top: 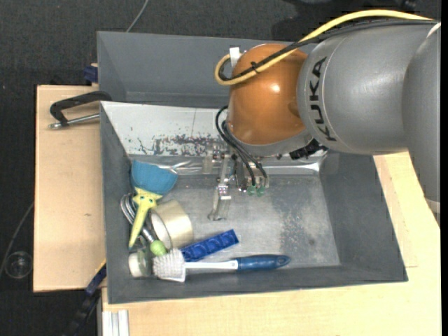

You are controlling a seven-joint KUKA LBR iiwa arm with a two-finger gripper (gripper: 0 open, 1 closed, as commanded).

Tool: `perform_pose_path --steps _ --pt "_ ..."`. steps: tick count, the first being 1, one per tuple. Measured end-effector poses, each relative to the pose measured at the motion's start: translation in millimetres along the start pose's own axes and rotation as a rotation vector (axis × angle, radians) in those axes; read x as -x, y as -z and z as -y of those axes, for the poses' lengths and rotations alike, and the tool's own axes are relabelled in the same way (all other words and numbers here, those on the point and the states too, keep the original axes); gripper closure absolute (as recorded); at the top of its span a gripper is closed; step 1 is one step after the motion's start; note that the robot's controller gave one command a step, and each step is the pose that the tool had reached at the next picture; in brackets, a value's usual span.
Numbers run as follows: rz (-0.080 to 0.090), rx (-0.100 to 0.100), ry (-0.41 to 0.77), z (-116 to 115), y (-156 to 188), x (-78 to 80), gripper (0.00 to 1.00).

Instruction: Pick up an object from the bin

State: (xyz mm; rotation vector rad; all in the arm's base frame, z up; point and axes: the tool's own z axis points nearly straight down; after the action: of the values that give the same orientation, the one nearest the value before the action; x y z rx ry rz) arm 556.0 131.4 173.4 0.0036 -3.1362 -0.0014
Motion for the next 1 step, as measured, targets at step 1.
perform_pose_path --steps 1 --pt "0.008 0.001 -0.002 0.7 5.1 1.7 0.0"
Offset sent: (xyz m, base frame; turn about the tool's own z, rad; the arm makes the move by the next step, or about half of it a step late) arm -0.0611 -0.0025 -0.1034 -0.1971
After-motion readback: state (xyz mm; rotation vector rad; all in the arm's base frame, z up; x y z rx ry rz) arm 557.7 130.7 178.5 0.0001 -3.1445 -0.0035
